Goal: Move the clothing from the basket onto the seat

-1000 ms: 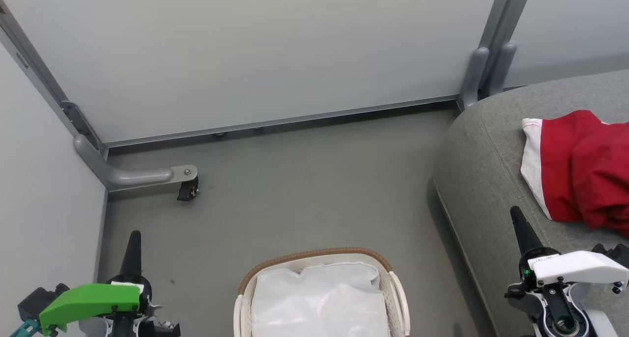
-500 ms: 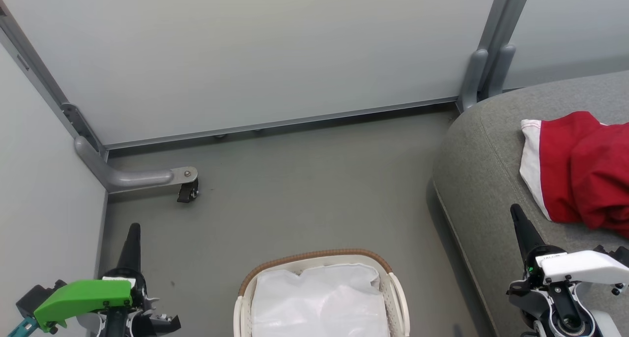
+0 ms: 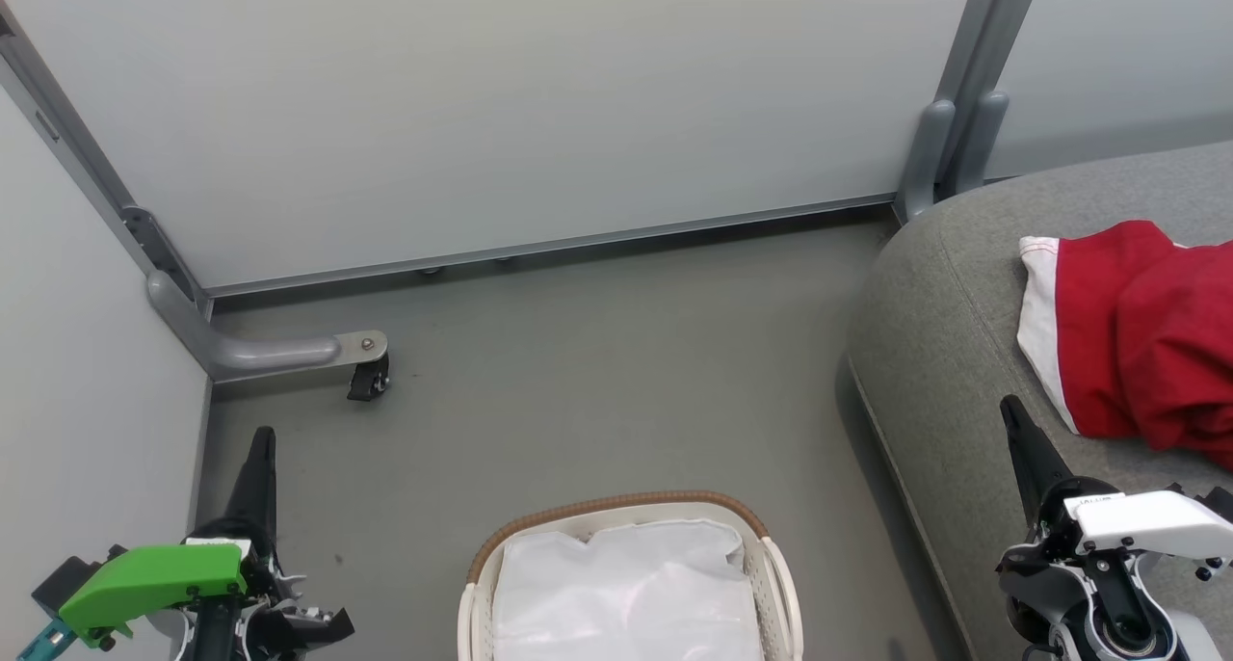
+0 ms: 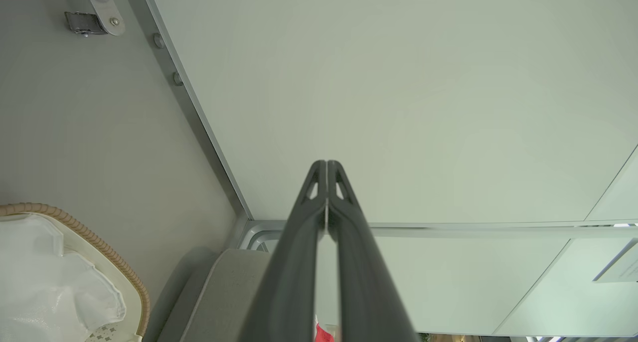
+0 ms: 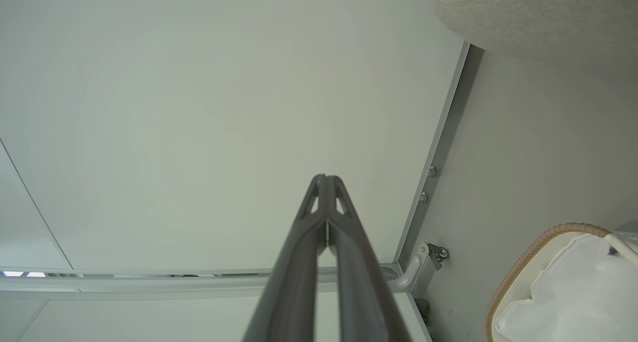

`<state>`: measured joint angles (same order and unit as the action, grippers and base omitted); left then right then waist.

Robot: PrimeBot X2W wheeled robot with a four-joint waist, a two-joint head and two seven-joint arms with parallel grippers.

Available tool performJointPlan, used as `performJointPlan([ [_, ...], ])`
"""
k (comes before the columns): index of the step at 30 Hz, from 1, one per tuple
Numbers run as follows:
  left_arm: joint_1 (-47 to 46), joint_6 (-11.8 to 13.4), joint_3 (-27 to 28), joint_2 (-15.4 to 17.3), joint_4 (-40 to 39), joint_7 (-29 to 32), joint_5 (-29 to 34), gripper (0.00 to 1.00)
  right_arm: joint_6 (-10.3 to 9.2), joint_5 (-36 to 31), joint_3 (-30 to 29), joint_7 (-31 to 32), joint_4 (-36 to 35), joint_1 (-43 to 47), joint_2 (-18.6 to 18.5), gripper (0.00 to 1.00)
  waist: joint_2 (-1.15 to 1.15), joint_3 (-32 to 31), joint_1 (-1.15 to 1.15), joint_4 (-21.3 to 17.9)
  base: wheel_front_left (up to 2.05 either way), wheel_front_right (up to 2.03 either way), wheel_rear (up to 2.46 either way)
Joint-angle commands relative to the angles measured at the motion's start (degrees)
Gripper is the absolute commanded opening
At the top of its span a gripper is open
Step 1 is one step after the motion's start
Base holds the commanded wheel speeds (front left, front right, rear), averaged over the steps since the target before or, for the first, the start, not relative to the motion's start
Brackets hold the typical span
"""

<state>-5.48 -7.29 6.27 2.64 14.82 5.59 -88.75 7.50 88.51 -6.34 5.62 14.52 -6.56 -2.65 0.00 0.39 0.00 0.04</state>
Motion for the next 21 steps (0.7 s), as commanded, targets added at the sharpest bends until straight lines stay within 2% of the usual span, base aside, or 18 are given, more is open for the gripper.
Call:
performJointPlan([
  [1, -1.08, -0.34, 0.29, 0.41, -0.53, 0.38, -1.09, 0.0, -0.02, 1.24, -0.19, 0.42, -0.39, 0.53, -0.36, 0.0, 0.0, -0.04, 0.0, 0.0, 0.0, 0.0, 0.0],
  [9, -1.09, -0.36, 0.4, 0.43, -0.99, 1.22, -3.91, 0.0, -0.02, 4.19, -0.29, 1.14, -0.68, 0.65, -0.4, 0.0, 0.0, -0.21, 0.0, -0.04, 0.0, 0.0, 0.0],
  [21, -1.02, -0.36, 0.37, 0.42, -0.88, 1.17, -3.72, 0.0, -0.02, 3.99, -0.27, 1.13, -0.64, 0.64, -0.39, 0.0, 0.0, -0.21, 0.0, -0.04, 0.0, 0.0, 0.0],
])
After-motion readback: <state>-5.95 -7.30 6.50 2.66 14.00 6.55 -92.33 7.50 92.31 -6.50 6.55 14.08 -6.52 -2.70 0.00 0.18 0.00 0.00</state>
